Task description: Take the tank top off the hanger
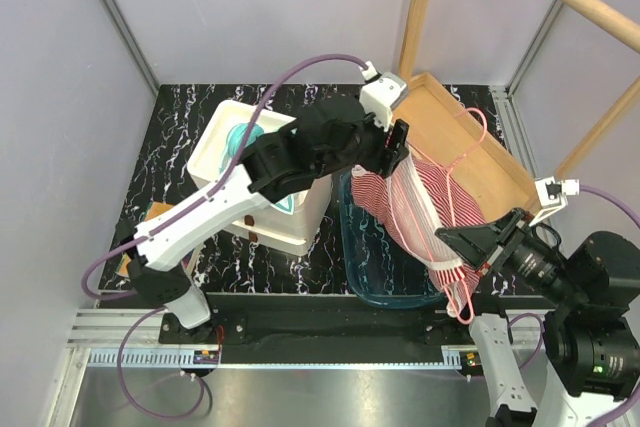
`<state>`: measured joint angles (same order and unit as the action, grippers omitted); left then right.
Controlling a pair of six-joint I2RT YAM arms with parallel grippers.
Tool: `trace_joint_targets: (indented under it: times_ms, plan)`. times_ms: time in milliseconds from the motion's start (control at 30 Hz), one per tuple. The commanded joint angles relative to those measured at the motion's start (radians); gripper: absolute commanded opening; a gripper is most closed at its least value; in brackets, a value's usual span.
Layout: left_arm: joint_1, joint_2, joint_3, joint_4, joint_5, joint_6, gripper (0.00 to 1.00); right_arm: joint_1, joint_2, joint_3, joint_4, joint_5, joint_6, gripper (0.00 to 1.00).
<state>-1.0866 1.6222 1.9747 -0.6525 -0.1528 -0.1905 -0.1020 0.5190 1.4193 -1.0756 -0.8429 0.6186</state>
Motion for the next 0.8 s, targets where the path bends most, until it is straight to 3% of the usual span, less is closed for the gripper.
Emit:
trace_joint_targets:
  times_ms: [0, 67, 133, 333, 533, 767]
  plan:
    - [-0.007, 0.05, 0.056, 0.024, -0.077, 0.025, 0.54, -0.004, -0.051, 0.039, -0.056, 0.036, -0.023, 0.0]
    - [-0.007, 0.071, 0.065, 0.022, -0.076, 0.034, 0.45, -0.004, -0.068, 0.044, -0.089, 0.041, -0.02, 0.0]
    - [-0.007, 0.09, 0.067, 0.024, -0.088, 0.037, 0.27, -0.004, -0.097, 0.055, -0.125, 0.056, -0.02, 0.0]
    - [-0.006, 0.1, 0.099, 0.024, -0.068, 0.071, 0.0, -0.004, -0.175, 0.092, -0.311, 0.197, -0.098, 0.0]
    - [0.046, 0.12, 0.153, 0.016, -0.053, 0.068, 0.0, -0.004, -0.254, 0.155, -0.443, 0.203, -0.227, 0.0]
    - [0.125, 0.179, 0.213, 0.013, 0.07, -0.032, 0.0, 0.005, -0.309, 0.202, -0.428, 0.116, -0.218, 0.0]
